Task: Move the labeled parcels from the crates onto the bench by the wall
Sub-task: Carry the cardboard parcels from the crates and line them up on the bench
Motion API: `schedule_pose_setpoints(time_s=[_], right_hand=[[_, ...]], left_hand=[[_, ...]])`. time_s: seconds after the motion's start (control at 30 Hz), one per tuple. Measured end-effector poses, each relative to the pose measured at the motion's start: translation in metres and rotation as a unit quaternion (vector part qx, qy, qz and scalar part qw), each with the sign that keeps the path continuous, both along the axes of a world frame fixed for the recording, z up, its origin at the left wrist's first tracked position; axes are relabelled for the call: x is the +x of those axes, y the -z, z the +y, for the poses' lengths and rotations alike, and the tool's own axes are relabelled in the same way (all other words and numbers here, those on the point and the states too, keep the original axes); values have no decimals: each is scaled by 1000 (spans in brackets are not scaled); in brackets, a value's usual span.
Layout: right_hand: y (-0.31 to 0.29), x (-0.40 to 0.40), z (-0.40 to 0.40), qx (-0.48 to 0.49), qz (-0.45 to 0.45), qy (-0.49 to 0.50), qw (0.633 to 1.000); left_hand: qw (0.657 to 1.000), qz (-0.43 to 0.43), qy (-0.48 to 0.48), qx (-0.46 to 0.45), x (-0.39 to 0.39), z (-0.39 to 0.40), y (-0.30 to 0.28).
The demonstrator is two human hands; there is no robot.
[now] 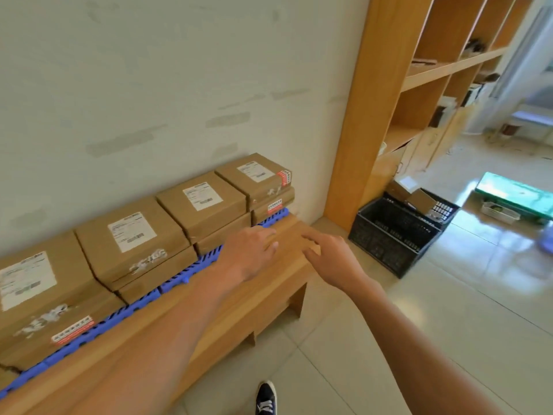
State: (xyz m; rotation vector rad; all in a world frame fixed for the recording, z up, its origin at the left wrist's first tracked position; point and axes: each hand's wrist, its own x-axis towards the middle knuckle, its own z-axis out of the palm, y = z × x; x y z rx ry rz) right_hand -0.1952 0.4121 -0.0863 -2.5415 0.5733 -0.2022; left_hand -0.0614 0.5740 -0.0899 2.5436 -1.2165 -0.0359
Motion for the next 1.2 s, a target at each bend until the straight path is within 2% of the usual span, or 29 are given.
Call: schedule_pose_setpoints(time_s=[0.13,0.33,0.53,0.87,1.07,1.2], right_hand=[[7,-17,-67,-13,0,59,998],[15,-1,-183,-5,29,134,991],[13,-10,-280,31,25,221,975],[20,-111,-462,56,5,352,934],[21,-167,-592,62,3,364,929],[19,-184,-667,57,12,362,930]], left_hand=[[997,47,54,-11,6,-82,15],[990,92,101,-35,42,-211,28],[981,87,172,-25,47,-345,24],[947,92,308,1,-31,-581,34],[937,84,338,19,-93,-721,30],[937,71,341,19,-109,-796,24]])
